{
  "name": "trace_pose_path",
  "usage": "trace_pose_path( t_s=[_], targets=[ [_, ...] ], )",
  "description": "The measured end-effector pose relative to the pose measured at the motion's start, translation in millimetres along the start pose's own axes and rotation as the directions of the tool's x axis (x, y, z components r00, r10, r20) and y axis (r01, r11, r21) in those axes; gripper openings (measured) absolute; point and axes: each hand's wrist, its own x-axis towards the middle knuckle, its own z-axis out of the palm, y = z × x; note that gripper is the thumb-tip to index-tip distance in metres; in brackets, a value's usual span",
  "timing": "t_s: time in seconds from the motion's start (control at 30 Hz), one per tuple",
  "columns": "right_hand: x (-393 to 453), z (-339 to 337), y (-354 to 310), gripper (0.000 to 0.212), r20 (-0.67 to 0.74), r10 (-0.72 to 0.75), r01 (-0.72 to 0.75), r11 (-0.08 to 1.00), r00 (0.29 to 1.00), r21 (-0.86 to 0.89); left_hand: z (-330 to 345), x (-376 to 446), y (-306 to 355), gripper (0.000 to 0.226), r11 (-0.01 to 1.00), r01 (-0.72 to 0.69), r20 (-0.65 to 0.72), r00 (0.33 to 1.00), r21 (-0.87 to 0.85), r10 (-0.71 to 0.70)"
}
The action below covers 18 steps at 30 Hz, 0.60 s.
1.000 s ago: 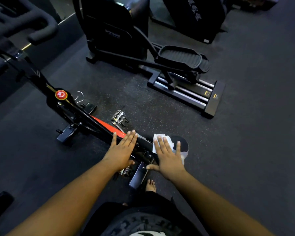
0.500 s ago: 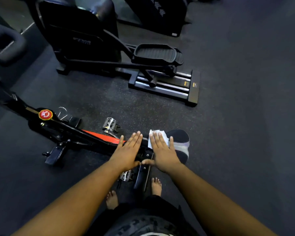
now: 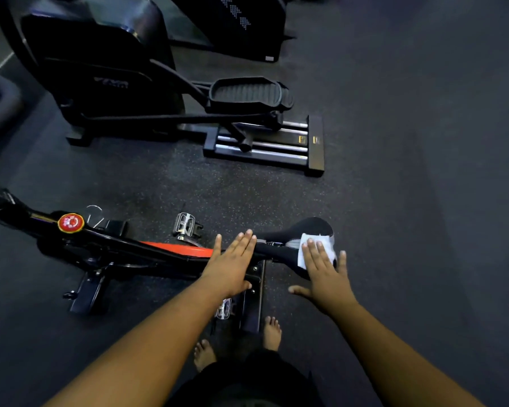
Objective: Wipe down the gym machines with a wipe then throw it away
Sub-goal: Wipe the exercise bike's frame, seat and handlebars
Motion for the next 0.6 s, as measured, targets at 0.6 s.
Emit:
trace_pose_path(
  t_s=[0.6],
  targets=[
    [53, -32, 12, 0.127, -0.016, 0.133, -0.131, 0.987, 0.991, 0.091, -4, -1, 6, 0.123, 0.999, 0.037, 0.043, 0.998, 0.008, -0.037]
  ],
)
